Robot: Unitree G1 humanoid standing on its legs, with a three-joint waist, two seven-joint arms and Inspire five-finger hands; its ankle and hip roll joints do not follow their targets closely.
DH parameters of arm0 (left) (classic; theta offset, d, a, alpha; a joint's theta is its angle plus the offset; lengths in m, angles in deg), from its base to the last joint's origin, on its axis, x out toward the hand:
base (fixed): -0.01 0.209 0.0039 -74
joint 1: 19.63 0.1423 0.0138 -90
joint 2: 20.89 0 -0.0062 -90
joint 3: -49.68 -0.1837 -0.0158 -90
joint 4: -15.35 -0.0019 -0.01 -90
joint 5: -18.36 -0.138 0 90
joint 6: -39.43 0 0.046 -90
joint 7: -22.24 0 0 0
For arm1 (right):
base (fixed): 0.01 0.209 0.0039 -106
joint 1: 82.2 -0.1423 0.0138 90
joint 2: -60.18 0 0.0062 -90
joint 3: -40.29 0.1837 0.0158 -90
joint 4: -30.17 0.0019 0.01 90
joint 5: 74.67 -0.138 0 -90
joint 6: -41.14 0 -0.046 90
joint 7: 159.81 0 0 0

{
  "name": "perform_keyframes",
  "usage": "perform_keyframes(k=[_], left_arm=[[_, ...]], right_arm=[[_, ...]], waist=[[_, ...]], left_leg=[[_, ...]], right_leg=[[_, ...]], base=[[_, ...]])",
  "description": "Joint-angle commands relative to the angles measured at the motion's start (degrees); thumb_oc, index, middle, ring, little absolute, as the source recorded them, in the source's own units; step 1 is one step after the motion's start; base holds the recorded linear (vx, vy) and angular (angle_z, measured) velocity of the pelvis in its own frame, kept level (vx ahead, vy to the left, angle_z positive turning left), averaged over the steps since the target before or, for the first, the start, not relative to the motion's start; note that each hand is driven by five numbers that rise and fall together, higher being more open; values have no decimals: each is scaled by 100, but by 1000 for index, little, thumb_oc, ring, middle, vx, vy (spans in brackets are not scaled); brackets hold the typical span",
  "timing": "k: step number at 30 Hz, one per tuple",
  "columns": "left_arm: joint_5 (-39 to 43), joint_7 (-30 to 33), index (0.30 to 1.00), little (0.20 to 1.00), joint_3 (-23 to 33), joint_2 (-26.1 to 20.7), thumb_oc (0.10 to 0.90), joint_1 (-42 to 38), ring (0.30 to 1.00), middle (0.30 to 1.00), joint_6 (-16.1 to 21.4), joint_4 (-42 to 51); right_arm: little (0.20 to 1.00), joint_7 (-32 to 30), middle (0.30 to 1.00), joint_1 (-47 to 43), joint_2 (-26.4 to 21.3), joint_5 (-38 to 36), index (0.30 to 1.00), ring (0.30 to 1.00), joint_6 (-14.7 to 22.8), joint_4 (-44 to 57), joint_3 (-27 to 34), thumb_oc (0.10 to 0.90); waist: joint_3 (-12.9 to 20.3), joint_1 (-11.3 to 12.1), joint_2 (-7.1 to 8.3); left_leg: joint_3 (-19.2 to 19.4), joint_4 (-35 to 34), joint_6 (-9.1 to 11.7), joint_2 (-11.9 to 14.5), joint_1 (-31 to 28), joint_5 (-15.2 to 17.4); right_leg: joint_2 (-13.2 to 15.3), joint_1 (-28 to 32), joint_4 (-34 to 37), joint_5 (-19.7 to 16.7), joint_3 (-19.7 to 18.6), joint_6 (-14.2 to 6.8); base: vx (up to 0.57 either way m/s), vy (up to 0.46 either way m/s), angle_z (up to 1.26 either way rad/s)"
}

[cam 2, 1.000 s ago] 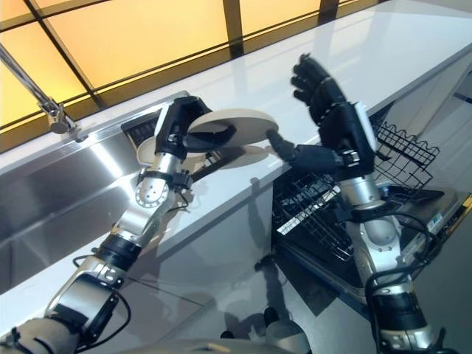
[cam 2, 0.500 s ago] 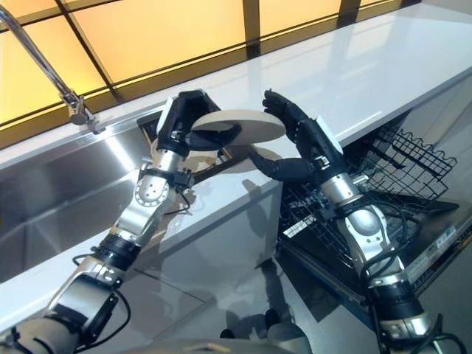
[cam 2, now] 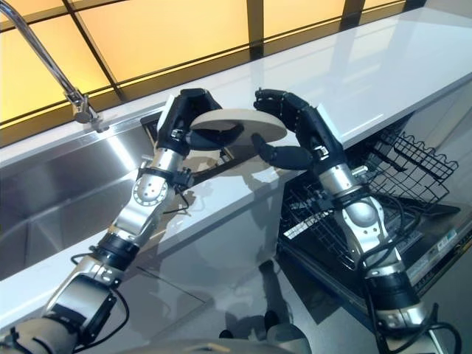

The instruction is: Pick up plates and place into dishwasher.

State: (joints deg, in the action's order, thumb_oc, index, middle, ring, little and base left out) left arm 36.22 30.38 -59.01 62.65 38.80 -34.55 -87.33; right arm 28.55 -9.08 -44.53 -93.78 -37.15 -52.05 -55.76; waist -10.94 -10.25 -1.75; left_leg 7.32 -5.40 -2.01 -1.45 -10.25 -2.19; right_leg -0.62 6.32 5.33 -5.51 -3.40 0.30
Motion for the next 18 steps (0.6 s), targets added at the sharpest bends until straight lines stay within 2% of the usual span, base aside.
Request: perform_keyframes(k=[1,9,17,18], left_arm=[[-44,131,300,200,-196,45,100,-930,300,300,381,-36],[-11,75,300,200,-191,150,100,-887,300,300,500,-572],[-44,58,300,200,-170,193,100,-853,300,300,545,-689],[-59,50,408,326,-155,190,226,-845,408,408,562,-689]], right_arm=[[200,-31,300,-723,200,-186,300,300,725,-117,131,100],[200,58,300,-764,248,-232,300,300,694,-94,142,100],[200,69,300,-731,250,-240,300,300,726,-92,183,100],[200,65,300,-726,240,-241,300,300,720,-89,202,100]], waist=[[786,45,111],[830,25,120],[843,8,118],[848,3,118]], left_leg=[[90,40,-233,-212,-109,883],[123,40,-239,-203,-112,890],[159,40,-238,-193,-124,895],[162,40,-236,-192,-126,896]], right_leg=[[-303,273,-33,671,-5,-156],[-308,269,-33,685,-19,-149],[-307,280,-33,694,-38,-149],[-310,278,-33,693,-42,-149]], base=[[0,0,0],[1,-1,0],[0,0,0],[0,0,0]])
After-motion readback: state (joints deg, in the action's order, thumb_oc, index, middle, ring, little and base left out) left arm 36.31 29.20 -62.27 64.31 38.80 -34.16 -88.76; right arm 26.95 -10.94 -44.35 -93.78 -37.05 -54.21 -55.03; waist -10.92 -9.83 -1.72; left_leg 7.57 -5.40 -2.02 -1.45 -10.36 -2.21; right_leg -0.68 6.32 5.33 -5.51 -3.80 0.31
